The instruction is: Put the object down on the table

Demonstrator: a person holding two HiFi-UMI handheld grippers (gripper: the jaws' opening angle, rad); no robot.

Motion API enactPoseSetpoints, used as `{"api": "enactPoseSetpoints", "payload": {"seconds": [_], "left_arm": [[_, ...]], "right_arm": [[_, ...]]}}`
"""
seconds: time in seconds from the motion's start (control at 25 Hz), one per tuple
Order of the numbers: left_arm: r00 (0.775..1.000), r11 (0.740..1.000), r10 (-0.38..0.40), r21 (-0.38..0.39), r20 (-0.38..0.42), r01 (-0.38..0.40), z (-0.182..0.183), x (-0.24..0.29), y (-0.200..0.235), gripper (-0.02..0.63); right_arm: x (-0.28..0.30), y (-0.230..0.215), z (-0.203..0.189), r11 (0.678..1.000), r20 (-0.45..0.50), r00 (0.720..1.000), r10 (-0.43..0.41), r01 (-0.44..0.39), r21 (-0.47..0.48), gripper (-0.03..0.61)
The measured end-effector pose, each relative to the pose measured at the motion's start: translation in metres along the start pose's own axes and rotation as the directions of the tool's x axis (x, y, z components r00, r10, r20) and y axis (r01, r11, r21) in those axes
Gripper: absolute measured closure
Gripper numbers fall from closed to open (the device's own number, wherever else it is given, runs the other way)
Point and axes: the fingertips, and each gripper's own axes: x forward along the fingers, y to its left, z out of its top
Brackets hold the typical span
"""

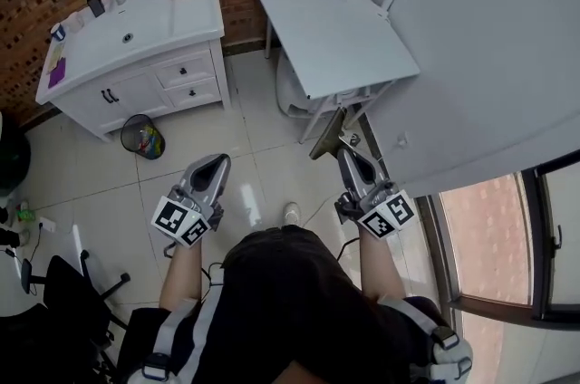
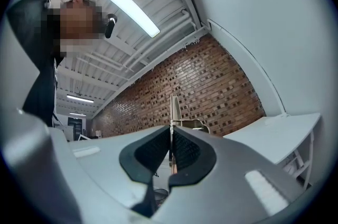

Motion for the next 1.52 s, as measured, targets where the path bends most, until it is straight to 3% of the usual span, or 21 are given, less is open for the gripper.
{"api": "enactPoseSetpoints", "payload": {"seconds": [0.28, 0.48, 0.96, 1.36, 1.52], "left_arm": [[0.999, 0.999, 0.030, 0.040, 0.017, -0.031, 0.016, 0.048, 0.018, 0.614], [1.000, 0.999, 0.002, 0.046, 0.023, -0.003, 0.021, 0.094, 0.014, 0.614], [1.000, 0.999, 0.021, 0.026, -0.002, -0.021, 0.002, 0.156, 0.010, 0.614], [0.999, 1.000, -0.011, 0.012, -0.050, 0.012, -0.020, 0.190, 0.000, 0.614], [0.999, 0.999, -0.047, 0.010, -0.023, 0.047, -0.016, 0.204, 0.012, 0.614]], "right_arm": [[0.034, -0.048, 0.017, 0.999, 0.038, 0.998, 0.042, -0.043, 0.004, 0.577], [0.036, -0.085, 0.027, 0.999, 0.052, 0.998, 0.037, -0.038, 0.017, 0.577], [0.039, -0.147, 0.032, 0.996, 0.048, 0.996, 0.079, -0.081, 0.044, 0.577], [0.019, -0.198, 0.026, 0.996, 0.066, 0.998, 0.009, -0.015, 0.093, 0.577], [0.034, -0.210, 0.025, 0.996, 0.053, 0.999, 0.004, -0.008, 0.084, 0.577]]}}
